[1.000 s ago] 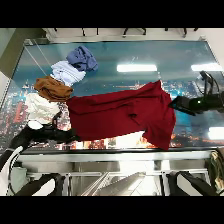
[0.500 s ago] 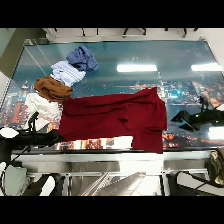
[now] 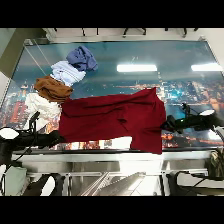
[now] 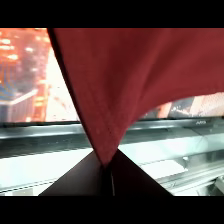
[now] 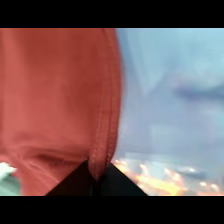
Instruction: Fold the shirts.
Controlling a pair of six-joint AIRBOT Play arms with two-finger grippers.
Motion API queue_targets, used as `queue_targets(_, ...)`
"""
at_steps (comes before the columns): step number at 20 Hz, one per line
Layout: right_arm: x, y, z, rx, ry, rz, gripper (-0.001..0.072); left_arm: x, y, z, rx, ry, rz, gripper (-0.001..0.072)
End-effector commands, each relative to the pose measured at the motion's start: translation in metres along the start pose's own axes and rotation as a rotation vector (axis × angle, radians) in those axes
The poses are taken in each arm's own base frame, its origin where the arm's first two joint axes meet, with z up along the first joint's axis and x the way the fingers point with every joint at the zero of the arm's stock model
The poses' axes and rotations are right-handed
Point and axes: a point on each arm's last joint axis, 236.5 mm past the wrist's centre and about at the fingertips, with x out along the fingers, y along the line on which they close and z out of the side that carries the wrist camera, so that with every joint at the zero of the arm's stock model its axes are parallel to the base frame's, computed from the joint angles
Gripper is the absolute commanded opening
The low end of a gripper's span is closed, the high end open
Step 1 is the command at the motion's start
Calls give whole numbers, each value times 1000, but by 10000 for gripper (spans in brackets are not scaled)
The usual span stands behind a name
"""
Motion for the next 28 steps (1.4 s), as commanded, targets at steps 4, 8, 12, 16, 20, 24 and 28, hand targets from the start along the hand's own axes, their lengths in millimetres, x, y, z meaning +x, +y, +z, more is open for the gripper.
queue_targets(4, -57, 66, -18, -200, -50, 35, 24, -44, -38, 27, 131, -60, -3, 24)
queue_targets(8, -142, 140, -48, -292, -364, 26, 23, -117, -82, 63, 268, -271, 15, 24)
queue_targets(12, -225, 175, -107, -434, -572, -125, 23, -196, -112, 60, 334, -475, 136, 23)
queue_targets(16, -294, 204, -152, -549, -656, -264, 23, -281, -126, 26, 508, -531, 410, 23)
queue_targets(20, -371, 249, -181, -639, -863, -328, 23, -385, -164, 1, 543, -797, 422, 22)
queue_targets(24, -439, 295, -198, -725, -1088, -349, 23, -450, -188, -5, 571, -1005, 321, 22)
queue_targets(28, -464, 309, -198, -749, -1173, -361, 23, -445, -169, -7, 553, -986, 377, 22)
